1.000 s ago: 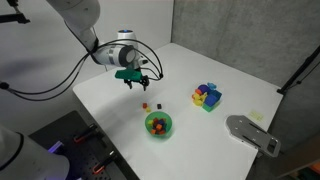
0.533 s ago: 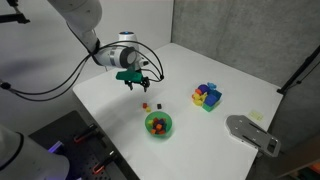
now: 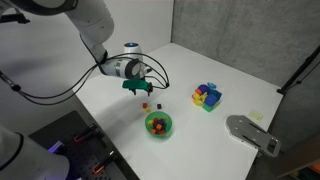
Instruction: Pick up the small orange block and put it in the green bowl
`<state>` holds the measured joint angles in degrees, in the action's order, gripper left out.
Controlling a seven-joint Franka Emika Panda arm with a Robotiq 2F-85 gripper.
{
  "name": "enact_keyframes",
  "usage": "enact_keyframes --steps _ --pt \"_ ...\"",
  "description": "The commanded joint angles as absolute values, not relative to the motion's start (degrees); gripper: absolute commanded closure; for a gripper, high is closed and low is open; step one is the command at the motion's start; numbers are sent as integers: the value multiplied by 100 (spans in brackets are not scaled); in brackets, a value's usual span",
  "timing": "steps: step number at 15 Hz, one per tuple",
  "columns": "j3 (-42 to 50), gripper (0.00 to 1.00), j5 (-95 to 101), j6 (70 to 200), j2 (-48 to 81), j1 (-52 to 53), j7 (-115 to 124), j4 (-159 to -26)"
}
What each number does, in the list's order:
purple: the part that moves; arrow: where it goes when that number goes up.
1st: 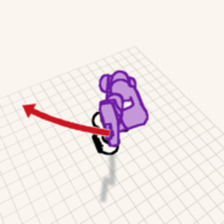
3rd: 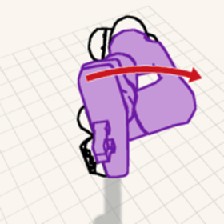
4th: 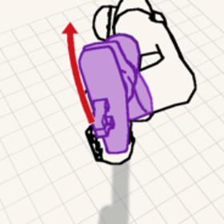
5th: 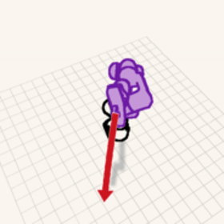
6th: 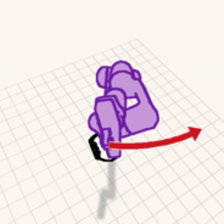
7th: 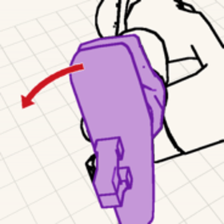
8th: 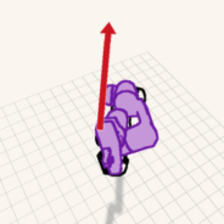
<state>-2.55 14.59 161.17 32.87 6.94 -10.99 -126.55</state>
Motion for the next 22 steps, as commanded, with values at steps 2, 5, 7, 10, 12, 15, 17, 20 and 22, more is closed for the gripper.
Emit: enact_keyframes --steps 2,5,7,10,12,15,17,20,22 --pt "-388 0 1606 16504 3812 457 -1773 -12332" --pt "-415 0 1634 16667 4075 394 -2046 -12219" --pt "-377 0 1687 16768 4245 407 -2140 -12154" --pt "-334 0 1764 16945 4452 427 -2168 -12075" --pt "-243 0 1830 17103 4534 515 -2089 -12051" --pt "-76 0 1822 17278 4612 666 -1924 -12058" --pt "31 0 1753 17280 4626 762 -1781 -12088" --pt "95 0 1652 17206 4619 834 -1535 -12139" --pt "73 0 1593 17166 4633 818 -1386 -12139"
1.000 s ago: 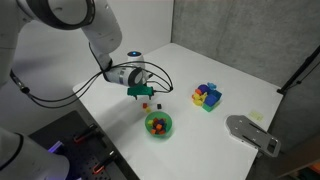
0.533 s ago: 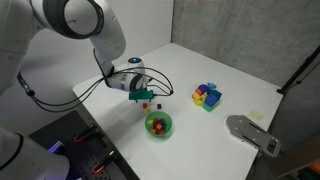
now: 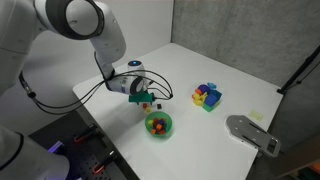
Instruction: Pick up the small orange block and put it in the green bowl
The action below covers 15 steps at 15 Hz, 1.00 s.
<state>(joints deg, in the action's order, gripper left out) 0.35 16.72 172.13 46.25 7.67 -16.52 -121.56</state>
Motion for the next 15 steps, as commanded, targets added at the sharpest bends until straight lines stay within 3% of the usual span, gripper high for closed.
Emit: enact_keyframes --steps 1,3,4,5,13,15 --pt "46 0 1564 17166 4641 794 -1320 -12137" --pt "12 0 1519 17176 4653 760 -1227 -12128" --pt "9 25 1512 17183 4655 756 -1185 -12127" --pt "20 25 1504 17173 4654 768 -1149 -12123" --pt "307 90 1481 16796 4386 1010 -800 -12190" --pt "263 89 1476 16638 4159 962 -781 -12244"
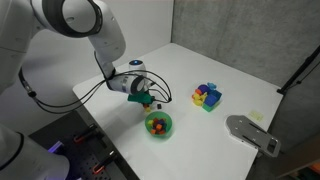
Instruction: Pick up the small orange block and put it in the green bowl
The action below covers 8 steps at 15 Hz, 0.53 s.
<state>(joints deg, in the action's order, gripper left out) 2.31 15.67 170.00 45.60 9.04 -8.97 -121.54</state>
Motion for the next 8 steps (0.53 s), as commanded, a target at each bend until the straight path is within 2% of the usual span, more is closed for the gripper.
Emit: enact_keyframes --steps 1,8 --pt "266 89 1479 16542 4031 957 -763 -12258" --pt "278 89 1425 15508 3165 711 -679 -12280"
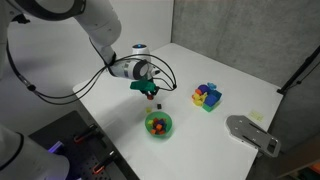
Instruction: Pick up the small orange block and put it in the green bowl
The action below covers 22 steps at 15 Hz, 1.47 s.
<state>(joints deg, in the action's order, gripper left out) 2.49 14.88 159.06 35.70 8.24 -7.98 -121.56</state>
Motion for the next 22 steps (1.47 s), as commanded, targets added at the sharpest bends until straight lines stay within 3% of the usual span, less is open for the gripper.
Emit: enact_keyframes --steps 1,10,11,12,17,19,22 --pt "302 89 1432 15393 3060 658 -661 -12310" --pt "703 89 1566 15144 2465 269 -412 -12894" --pt "739 75 1582 15148 2399 246 -404 -12986" --pt "767 53 1592 15133 2328 230 -398 -13071" --pt "864 14 1644 15100 1817 198 -361 -13547" --pt "865 1 1652 15022 1554 193 -344 -13724" --pt "875 0 1689 14662 1176 233 -9 -13868"
